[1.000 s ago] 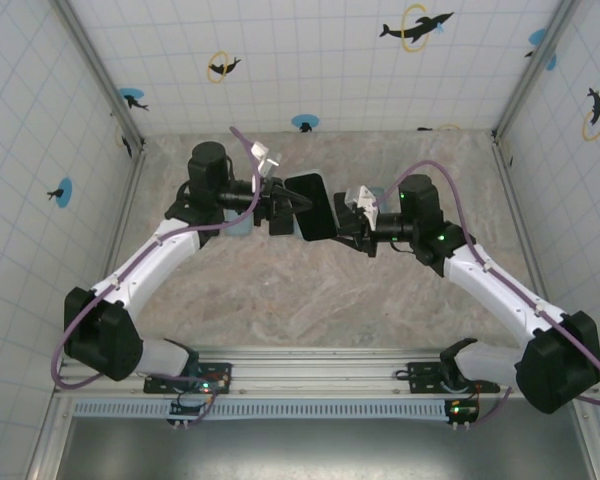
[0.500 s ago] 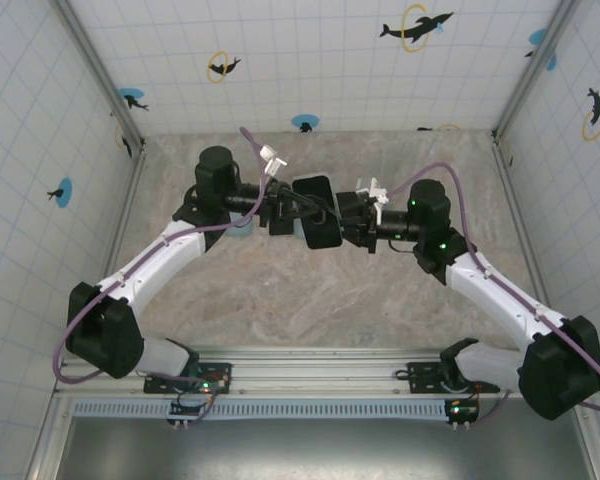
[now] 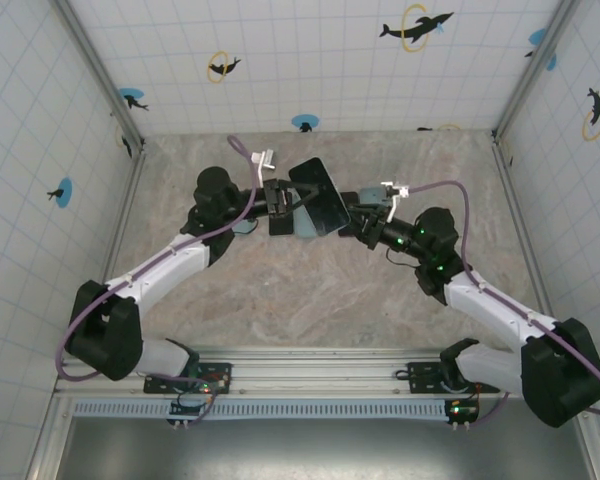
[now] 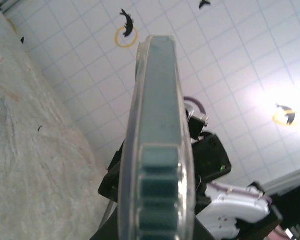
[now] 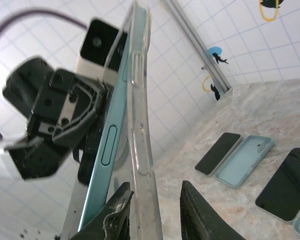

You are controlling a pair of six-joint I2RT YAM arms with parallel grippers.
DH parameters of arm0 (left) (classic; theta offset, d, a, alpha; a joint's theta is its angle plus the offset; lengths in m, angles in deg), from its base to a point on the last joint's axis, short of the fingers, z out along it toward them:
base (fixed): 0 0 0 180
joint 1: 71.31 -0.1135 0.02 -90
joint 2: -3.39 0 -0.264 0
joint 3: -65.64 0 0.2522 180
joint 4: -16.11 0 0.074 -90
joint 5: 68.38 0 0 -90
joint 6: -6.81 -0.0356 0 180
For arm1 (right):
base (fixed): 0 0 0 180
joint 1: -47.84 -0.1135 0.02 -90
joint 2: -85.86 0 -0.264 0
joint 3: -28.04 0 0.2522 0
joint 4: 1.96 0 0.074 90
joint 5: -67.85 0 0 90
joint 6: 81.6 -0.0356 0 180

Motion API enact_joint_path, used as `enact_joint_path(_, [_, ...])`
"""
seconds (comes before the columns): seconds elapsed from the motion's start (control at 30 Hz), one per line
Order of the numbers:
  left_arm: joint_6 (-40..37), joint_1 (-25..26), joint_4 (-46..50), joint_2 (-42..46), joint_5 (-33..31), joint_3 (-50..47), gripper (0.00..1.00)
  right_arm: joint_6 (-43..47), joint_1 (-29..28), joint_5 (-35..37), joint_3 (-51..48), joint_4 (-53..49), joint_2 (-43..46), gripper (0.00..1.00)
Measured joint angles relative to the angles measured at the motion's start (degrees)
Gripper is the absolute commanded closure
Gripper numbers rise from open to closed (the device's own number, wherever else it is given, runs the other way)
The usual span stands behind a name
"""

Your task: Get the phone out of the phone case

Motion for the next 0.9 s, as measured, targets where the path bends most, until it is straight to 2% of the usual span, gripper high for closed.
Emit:
enact_joint_path(0.27, [9.97, 1.09, -4.98, -0.22, -4.63, -0.33, 1.0, -10.86, -2.27, 6.23, -1.01, 7.37, -0.44, 0.73])
enact_joint_path(0.53, [14.4, 1.62, -7.78, -1.55, -6.91, -1.18, 1.0, -19.43, -3.37, 8.11, -3.02, 14.08, -2.64, 0.79])
enact_joint_path(0.67, [15.23, 1.62, -8.0, -1.86, -7.89, -1.36, 1.0, -22.93, -3.52, 8.28, -3.13, 16.74, -4.04, 0.86])
enact_joint_path(0.7, [15.23, 1.62, -8.07, -1.9, -8.04, -1.36, 0.99, -23.82, -3.56, 8.44, -3.21, 17.49, -4.28, 0.88])
enact_joint_path(0.9, [15.34, 1.73, -8.02, -2.4, -9.7, -1.55, 0.68, -27.28, -3.98, 9.05, -3.78, 20.35, -5.05, 0.92])
